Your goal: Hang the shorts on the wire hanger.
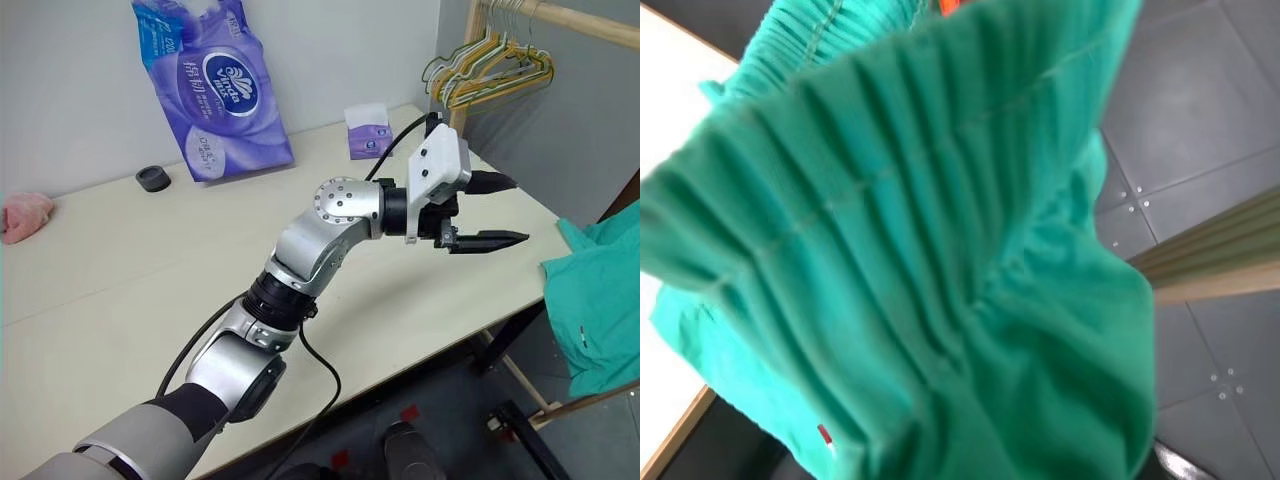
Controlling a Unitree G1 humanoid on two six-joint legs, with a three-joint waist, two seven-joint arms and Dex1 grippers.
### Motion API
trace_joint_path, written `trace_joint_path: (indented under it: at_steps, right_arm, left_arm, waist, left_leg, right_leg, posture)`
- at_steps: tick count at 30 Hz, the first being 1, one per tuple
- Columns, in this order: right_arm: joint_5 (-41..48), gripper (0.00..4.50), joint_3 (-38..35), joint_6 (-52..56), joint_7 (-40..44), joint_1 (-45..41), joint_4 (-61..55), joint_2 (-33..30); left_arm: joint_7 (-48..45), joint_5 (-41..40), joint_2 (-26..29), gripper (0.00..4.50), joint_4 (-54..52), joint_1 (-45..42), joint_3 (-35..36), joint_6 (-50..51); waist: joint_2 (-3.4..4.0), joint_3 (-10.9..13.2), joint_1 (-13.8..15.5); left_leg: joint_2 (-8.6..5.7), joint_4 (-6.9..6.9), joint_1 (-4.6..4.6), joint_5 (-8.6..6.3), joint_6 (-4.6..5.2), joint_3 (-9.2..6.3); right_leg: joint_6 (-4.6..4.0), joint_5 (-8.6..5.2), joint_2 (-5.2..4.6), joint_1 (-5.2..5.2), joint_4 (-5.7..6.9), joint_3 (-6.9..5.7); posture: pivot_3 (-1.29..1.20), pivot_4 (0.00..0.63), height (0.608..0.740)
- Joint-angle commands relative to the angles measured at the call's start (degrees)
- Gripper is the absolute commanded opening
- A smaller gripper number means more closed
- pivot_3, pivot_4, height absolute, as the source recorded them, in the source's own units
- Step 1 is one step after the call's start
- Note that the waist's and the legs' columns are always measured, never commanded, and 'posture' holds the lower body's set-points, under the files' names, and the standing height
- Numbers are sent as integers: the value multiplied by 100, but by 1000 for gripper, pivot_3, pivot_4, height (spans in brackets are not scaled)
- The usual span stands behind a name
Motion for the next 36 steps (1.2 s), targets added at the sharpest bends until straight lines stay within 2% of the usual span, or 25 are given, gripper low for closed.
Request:
trace_joint_path:
  at_steps: [1,8,9,15,22,25,27,29,31,34,36]
  right_arm:
    - [-71,1757,-322,54,-29,-183,-264,-83]
    - [-83,4242,-975,575,-385,-229,-972,-1]
    - [-122,4473,-1048,581,-468,-187,-1217,1]
    - [-320,4473,-1673,1113,-1156,-229,-3009,458]
    - [-374,4473,-1058,-29,-870,776,-5658,716]
    - [-275,4473,-838,-452,-828,951,-6489,1309]
    - [-154,4473,-478,-775,-1030,1250,-7167,2350]
    - [-149,4473,-56,-1330,-1174,1613,-7578,3354]
    - [-349,4473,395,-2025,-1134,1961,-7720,3911]
    - [-919,4473,1473,-3617,-876,2467,-7555,4530]
    - [-1156,4473,1815,-4243,-878,2580,-7195,4893]
  left_arm:
    - [-9,-117,-91,3646,-87,-208,122,-49]
    - [8,-147,-112,3646,-114,-176,110,-42]
    - [12,-138,-106,3646,-113,-173,108,-53]
    - [33,-77,12,3646,-105,-78,94,-99]
    - [237,354,707,3646,-279,458,83,-255]
    - [595,567,1057,3646,-355,770,255,-251]
    - [1366,712,1285,3646,-545,1193,692,113]
    - [2233,920,1446,3646,-744,1643,1150,471]
    - [2825,1008,1469,3646,-1024,2056,1486,662]
    - [4002,1539,1449,3646,-1879,3210,1947,247]
    - [4714,1634,1178,3646,-2297,3752,2329,598]
  waist:
    - [-2,1,-2]
    - [-1,0,-39]
    - [-1,0,-47]
    - [0,-1,-106]
    - [21,-16,-121]
    - [18,-32,-112]
    - [10,-56,-82]
    - [-54,-95,-59]
    - [-64,-114,21]
    - [-52,-131,261]
    - [-67,-144,437]
  left_leg:
    - [0,0,0,0,0,-1]
    - [0,0,0,0,0,0]
    - [0,0,0,0,0,0]
    - [1,-1,-4,0,-1,1]
    - [6,2,-5,2,-4,2]
    - [11,7,-5,3,-6,-2]
    - [10,9,-8,3,-7,-5]
    - [21,12,-9,5,-13,-16]
    - [23,9,-10,10,-22,-31]
    - [9,17,-43,22,-42,-32]
    - [10,17,-71,28,-53,-38]
  right_leg:
    - [0,0,0,0,0,-1]
    - [1,0,0,-1,0,1]
    - [1,0,0,-1,1,1]
    - [3,1,-2,-9,4,4]
    - [9,4,-14,-16,13,6]
    - [14,7,-15,-15,14,4]
    - [19,11,-18,-16,13,3]
    - [20,13,-15,-16,16,-3]
    - [18,15,-14,-21,22,-13]
    - [-29,56,-31,-79,39,-15]
    - [-36,60,-32,-102,33,-22]
  posture:
    - [-339,129,740]
    - [-344,115,740]
    - [-344,115,740]
    - [-346,105,740]
    - [-307,84,740]
    - [-271,75,740]
    - [-265,74,740]
    - [-229,72,740]
    - [-182,66,740]
    - [-132,65,740]
    - [-105,62,740]
